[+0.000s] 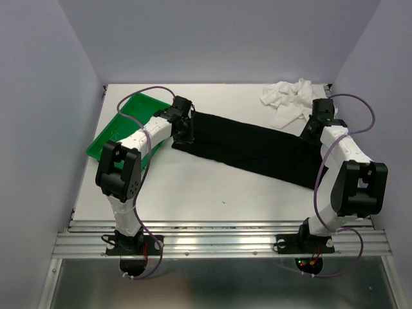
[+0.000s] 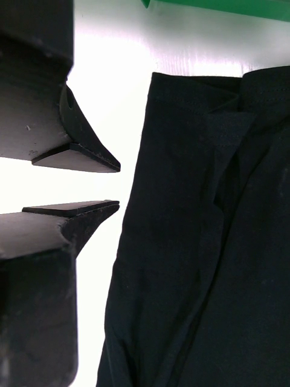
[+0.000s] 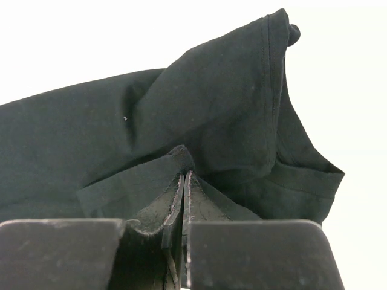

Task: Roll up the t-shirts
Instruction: Fold the T-shirt at the center of the board.

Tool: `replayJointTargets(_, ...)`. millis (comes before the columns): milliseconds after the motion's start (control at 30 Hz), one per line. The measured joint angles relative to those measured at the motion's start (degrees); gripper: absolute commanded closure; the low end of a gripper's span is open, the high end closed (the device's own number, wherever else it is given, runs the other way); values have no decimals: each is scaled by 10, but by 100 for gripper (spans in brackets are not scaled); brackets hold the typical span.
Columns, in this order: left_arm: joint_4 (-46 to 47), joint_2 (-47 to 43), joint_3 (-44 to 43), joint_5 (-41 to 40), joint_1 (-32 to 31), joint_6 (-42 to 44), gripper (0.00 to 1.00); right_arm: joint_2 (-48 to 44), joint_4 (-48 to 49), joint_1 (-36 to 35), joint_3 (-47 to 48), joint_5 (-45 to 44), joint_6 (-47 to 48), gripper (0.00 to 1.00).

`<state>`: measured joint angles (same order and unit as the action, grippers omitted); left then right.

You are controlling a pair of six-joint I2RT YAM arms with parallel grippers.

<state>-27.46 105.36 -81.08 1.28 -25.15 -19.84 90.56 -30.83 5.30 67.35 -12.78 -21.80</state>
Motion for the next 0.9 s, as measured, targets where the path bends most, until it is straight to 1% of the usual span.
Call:
replayJointTargets(300, 0, 0, 1, 0, 0, 0, 64, 3, 1, 0, 37, 4, 0, 99)
replayJointTargets(467, 0, 0, 1, 0, 0, 0, 64, 23, 5, 0, 61, 4, 0, 99)
replayJointTargets(767, -3, 0, 0, 0, 0, -1, 63, 52, 13, 0, 78, 14, 0, 99)
replayJointTargets(833, -11, 3, -12, 0, -1, -2, 63, 52, 14, 0, 79, 16, 0, 99)
replayJointTargets(900, -18, 17, -47, 7, -1, -2, 63, 52, 16, 0, 79, 17, 0, 99)
